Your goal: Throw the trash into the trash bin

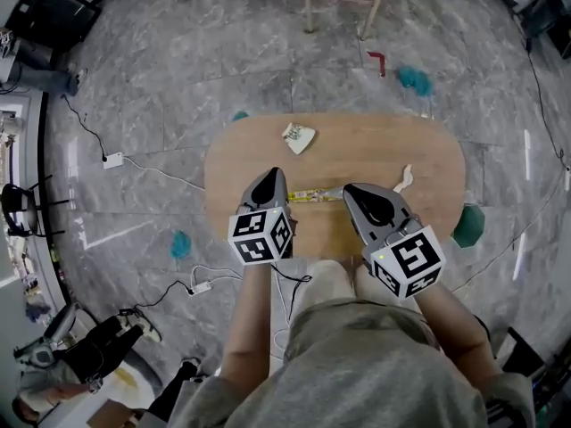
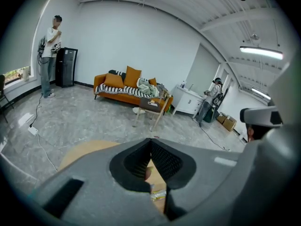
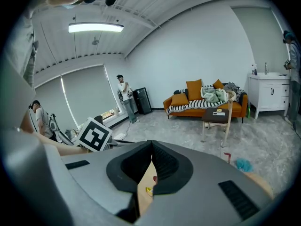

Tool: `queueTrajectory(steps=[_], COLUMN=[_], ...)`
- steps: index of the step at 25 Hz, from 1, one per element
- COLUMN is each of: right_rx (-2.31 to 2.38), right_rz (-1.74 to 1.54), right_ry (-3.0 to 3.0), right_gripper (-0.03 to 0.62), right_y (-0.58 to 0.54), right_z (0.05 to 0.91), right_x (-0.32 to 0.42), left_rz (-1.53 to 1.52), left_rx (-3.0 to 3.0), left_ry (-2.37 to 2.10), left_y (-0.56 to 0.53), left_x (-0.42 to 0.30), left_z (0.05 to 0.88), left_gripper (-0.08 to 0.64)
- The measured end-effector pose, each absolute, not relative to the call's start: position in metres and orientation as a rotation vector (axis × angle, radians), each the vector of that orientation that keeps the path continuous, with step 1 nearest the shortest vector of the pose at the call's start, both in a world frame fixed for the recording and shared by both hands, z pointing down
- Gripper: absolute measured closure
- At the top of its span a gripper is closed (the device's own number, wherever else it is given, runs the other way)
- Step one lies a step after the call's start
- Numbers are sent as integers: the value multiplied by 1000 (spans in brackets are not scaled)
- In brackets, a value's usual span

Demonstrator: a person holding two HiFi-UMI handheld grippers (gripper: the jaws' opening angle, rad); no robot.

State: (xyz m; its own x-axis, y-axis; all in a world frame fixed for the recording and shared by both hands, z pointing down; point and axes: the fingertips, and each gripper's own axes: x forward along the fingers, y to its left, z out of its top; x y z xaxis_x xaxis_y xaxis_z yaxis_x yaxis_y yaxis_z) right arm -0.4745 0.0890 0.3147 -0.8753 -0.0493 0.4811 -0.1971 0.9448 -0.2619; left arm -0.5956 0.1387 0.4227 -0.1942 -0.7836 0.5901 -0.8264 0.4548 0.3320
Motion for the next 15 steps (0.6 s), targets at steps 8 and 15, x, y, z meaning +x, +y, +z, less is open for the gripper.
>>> queueTrajectory(steps=[8,15], right_rx=[200,215], right_rz=[440,460], right_ry=[-2587,-2556], right_gripper=[583,583], right_y=[90,93], right_z=[333,353], right_x=[-496,-505], left_rz=[101,125], left_rx=[1364,1380], left_ry=[-1921,-1869], left_y=[124,111], left_x=[-619,-631], left_z=[460,495], left_gripper=[552,552])
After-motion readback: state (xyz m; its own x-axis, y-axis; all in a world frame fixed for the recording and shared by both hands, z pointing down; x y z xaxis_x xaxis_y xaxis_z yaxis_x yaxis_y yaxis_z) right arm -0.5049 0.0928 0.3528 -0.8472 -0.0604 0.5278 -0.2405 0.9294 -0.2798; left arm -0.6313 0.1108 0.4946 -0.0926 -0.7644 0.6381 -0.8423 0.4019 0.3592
